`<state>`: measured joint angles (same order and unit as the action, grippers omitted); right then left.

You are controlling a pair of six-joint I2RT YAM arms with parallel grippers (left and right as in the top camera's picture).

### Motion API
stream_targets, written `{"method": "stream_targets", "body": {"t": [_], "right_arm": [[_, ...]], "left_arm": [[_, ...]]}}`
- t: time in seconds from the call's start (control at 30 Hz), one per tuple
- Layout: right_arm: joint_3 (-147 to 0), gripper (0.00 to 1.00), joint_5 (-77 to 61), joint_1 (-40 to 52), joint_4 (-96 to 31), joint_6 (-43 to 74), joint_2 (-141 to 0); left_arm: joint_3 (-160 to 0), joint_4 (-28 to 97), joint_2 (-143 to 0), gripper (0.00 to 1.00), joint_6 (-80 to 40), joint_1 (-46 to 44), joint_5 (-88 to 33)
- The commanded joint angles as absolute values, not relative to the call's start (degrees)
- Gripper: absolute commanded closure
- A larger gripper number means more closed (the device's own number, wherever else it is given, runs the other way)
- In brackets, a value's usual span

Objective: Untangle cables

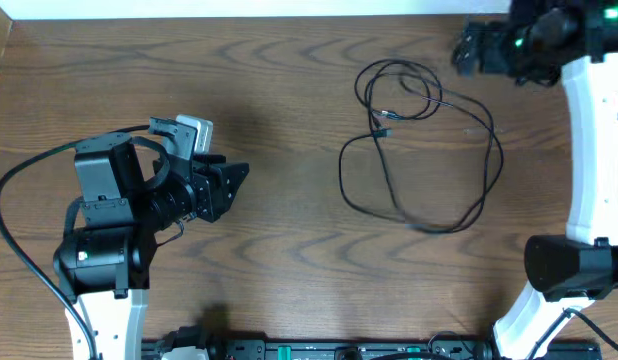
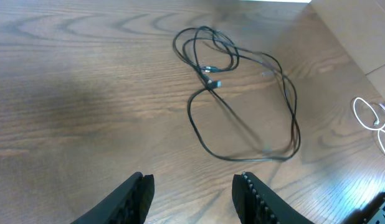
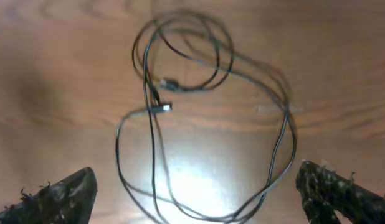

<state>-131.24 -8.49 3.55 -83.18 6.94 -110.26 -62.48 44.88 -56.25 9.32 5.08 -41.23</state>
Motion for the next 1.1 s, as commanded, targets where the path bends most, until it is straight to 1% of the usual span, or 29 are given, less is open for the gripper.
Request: {"method": "stream_targets", "body": {"t": [0.0, 0.13, 0.23, 0.4, 0.6, 0.93, 0.97, 1.0, 1.03, 1.07], "right_arm": [[-127.3, 0.01, -8.1, 7.4, -84.6, 3.3, -111.0], [-121.6, 0.01, -8.1, 11.6, -86.1, 3.1, -111.0], [-114.0, 0.01, -7.8, 15.4, -83.4, 2.7, -111.0], [-99.8, 0.01, -7.0, 19.1, -72.4, 2.6, -110.9], [-86.0, 0.01, -6.6, 21.5, -58.9, 2.3, -110.1], [-76.8, 0.01, -6.7, 24.9, -54.5, 7.0, -110.1], [-76.0, 0.04, -6.4, 25.1, -53.5, 8.3, -110.1], [-75.6, 0.12, -6.4, 25.2, -53.1, 8.7, -110.1], [-75.2, 0.24, -6.4, 25.2, -52.8, 8.8, -110.1], [-74.9, 0.33, -6.4, 25.2, -52.7, 8.9, -110.1]], "left_arm": [[-62.7, 44.9, -56.1, 0.53, 10.5, 5.1, -41.3], [-62.7, 44.9, -56.1, 0.54, 10.5, 5.1, -41.3], [-62.7, 44.8, -56.1, 0.54, 10.5, 5.1, -41.3], [-62.7, 44.8, -55.9, 0.54, 10.5, 5.1, -41.3], [-62.7, 44.8, -55.2, 0.53, 10.9, 5.1, -41.3], [-62.7, 44.8, -54.4, 0.53, 10.9, 5.1, -41.3], [-62.7, 44.8, -54.4, 0.53, 10.9, 5.1, -41.3], [-62.7, 44.9, -54.4, 0.53, 10.9, 5.1, -41.3], [-62.7, 45.0, -54.4, 0.54, 10.9, 5.1, -41.3], [-62.7, 45.1, -54.4, 0.53, 10.9, 5.1, -41.3]]}}
